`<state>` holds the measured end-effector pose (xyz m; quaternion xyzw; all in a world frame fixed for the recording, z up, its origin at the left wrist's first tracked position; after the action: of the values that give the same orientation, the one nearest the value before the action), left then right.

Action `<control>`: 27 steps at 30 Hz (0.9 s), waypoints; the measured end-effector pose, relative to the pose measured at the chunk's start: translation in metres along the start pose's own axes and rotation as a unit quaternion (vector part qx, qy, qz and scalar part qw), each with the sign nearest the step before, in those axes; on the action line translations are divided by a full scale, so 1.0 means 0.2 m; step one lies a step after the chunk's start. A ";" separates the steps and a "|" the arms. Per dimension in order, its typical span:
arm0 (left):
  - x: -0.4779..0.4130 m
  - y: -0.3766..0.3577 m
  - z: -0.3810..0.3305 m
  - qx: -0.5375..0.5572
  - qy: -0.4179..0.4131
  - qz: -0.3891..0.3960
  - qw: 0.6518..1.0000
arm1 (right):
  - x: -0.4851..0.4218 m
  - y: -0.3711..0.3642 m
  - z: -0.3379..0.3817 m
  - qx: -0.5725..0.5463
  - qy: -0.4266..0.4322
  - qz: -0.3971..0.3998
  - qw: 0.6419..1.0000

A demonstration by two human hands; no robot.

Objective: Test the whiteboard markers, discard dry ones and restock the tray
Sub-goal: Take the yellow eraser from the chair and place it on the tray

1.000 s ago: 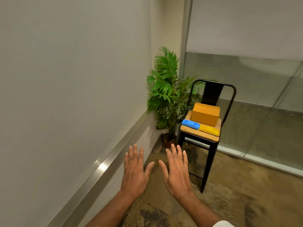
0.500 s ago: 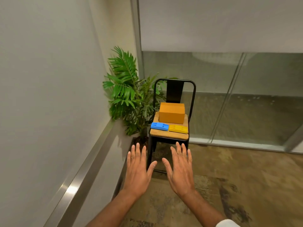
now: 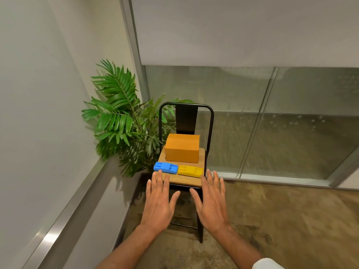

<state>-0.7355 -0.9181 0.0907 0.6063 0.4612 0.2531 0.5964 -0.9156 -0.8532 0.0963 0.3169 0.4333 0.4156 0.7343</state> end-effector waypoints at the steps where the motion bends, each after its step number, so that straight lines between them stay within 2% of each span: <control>1: -0.04 -0.02 -0.01 -0.003 -0.003 0.003 1.000 | -0.04 -0.01 -0.03 0.000 -0.001 0.000 1.000; 16: -0.62 -0.39 0.20 0.024 -0.054 0.080 0.995 | -0.44 -0.40 -0.14 0.020 -0.061 0.033 0.997; 23: -0.86 -0.60 0.31 0.016 -0.090 0.160 0.983 | -0.61 -0.58 -0.21 0.037 -0.095 0.057 0.993; 27: -0.97 -0.75 0.33 0.014 -0.097 0.180 0.979 | -0.71 -0.70 -0.30 0.036 -0.099 0.089 0.990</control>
<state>-0.8040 -1.1377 -0.0161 0.7092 0.2880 0.2895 0.5746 -0.9621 -1.0349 0.0088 0.4204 0.3432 0.4294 0.7219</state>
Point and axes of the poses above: each hand's wrist, its own x-axis away from the middle knuckle, its own y-axis out of the back of the hand, z = x × y, the point moved 1 cm from there along -x, towards the middle knuckle, and after that the axes turned 5 degrees about -x, right-handed, at the moved point
